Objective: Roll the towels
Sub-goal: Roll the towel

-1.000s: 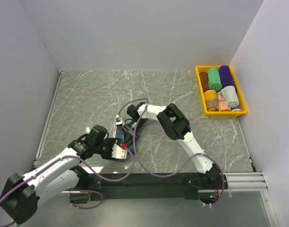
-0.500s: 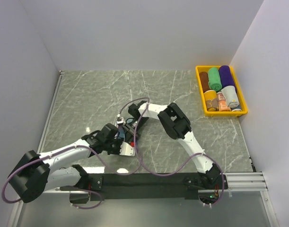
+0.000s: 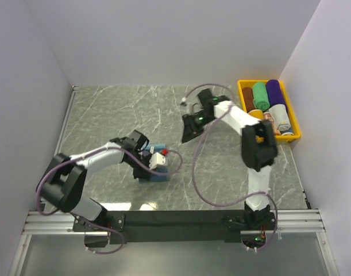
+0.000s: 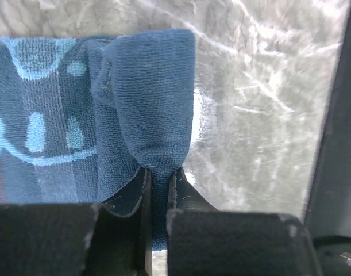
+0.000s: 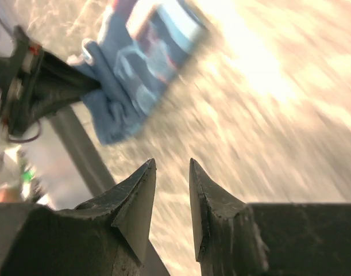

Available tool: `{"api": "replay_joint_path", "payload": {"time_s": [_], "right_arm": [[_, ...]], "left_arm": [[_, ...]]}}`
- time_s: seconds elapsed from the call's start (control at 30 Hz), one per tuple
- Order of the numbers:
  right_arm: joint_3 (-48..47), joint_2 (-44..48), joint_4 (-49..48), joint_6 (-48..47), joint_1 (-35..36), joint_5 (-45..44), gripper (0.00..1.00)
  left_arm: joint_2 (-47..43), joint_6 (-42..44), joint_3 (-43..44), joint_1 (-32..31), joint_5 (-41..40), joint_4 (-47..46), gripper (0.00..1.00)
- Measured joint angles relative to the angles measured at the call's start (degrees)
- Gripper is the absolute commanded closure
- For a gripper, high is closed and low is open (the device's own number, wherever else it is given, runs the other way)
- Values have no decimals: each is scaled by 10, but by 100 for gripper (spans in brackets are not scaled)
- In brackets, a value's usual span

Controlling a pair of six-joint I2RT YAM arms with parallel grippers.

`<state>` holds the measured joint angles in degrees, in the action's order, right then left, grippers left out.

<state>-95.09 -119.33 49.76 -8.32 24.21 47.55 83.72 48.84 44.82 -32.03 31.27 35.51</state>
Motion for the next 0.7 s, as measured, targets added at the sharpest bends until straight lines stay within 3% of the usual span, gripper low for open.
{"api": "replay_joint_path", "payload": {"time_s": [0.17, 0.33, 0.4, 0.53, 0.7], "right_arm": [[143, 169, -55, -3, -63, -55, 64], [278, 332, -96, -26, -43, -104, 64], [311, 376, -108, -40, -17, -124, 61], [343, 410, -137, -72, 88, -188, 42], [347, 384, -200, -124, 236, -267, 40]], "left_arm": [[104, -16, 80, 52, 74, 79, 99], [242, -15, 191, 102, 156, 202, 99], [285, -15, 224, 118, 180, 243, 99], [352, -12, 275, 134, 208, 309, 99], [380, -5, 299, 136, 214, 342, 99]]}}
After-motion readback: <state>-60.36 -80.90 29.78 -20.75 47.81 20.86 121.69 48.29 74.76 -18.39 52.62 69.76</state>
